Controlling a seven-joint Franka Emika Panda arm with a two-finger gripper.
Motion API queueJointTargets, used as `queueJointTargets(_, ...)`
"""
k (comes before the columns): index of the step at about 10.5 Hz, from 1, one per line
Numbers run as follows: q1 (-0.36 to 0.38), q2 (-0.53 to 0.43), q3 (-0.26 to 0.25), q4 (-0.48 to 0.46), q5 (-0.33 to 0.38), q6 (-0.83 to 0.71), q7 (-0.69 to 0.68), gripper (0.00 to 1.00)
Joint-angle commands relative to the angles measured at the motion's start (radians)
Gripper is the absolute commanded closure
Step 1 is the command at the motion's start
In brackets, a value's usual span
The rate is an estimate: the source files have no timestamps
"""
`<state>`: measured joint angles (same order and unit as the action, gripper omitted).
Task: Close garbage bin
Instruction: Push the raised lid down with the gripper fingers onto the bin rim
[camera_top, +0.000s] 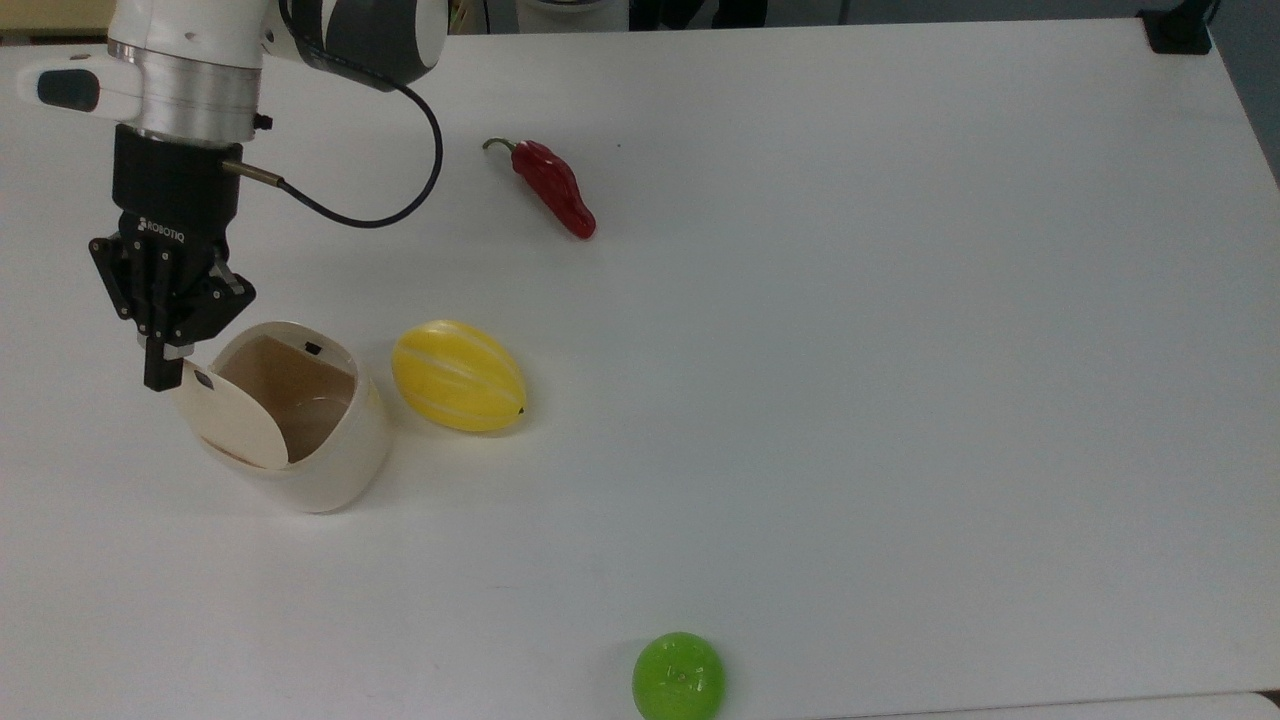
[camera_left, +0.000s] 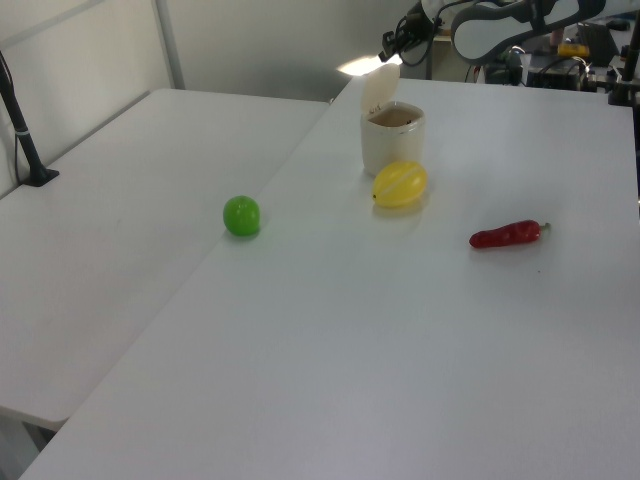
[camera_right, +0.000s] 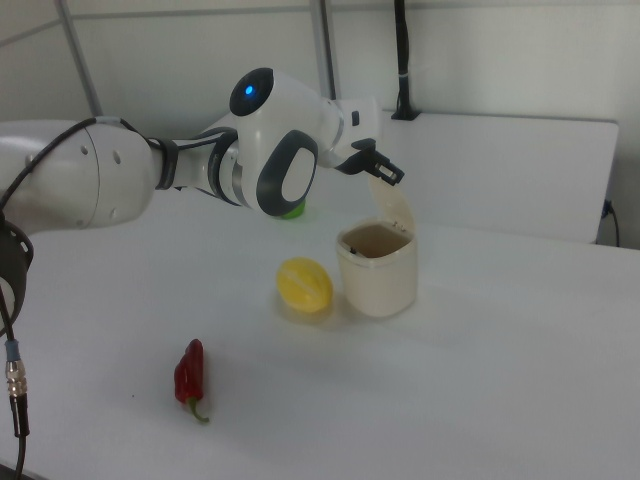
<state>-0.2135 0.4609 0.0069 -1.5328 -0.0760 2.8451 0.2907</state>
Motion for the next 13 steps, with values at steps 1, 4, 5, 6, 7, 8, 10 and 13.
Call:
queueJointTargets(1, 0.019, -0.025, -0.004, -0.013, -0.008, -0.108, 0.008, 1.00)
queueJointTargets(4, 0.025, -0.047, -0.002, -0.006, -0.010, -0.266, 0.008, 1.00)
queueJointTargets(5, 0.026, -0.054, 0.001, -0.004, -0.011, -0.306, 0.010, 1.00)
queueJointTargets(6, 0.039, -0.054, 0.002, -0.004, -0.018, -0.347, 0.011, 1.00)
queueJointTargets(7, 0.045, -0.056, 0.002, -0.003, -0.018, -0.393, 0.013, 1.00)
queueJointTargets(8, 0.045, -0.056, 0.004, -0.003, -0.018, -0.417, 0.013, 1.00)
queueJointTargets(10, 0.046, -0.053, 0.007, -0.004, -0.015, -0.440, 0.016, 1.00)
queueJointTargets(13, 0.059, -0.044, 0.007, -0.012, -0.018, -0.440, 0.016, 1.00)
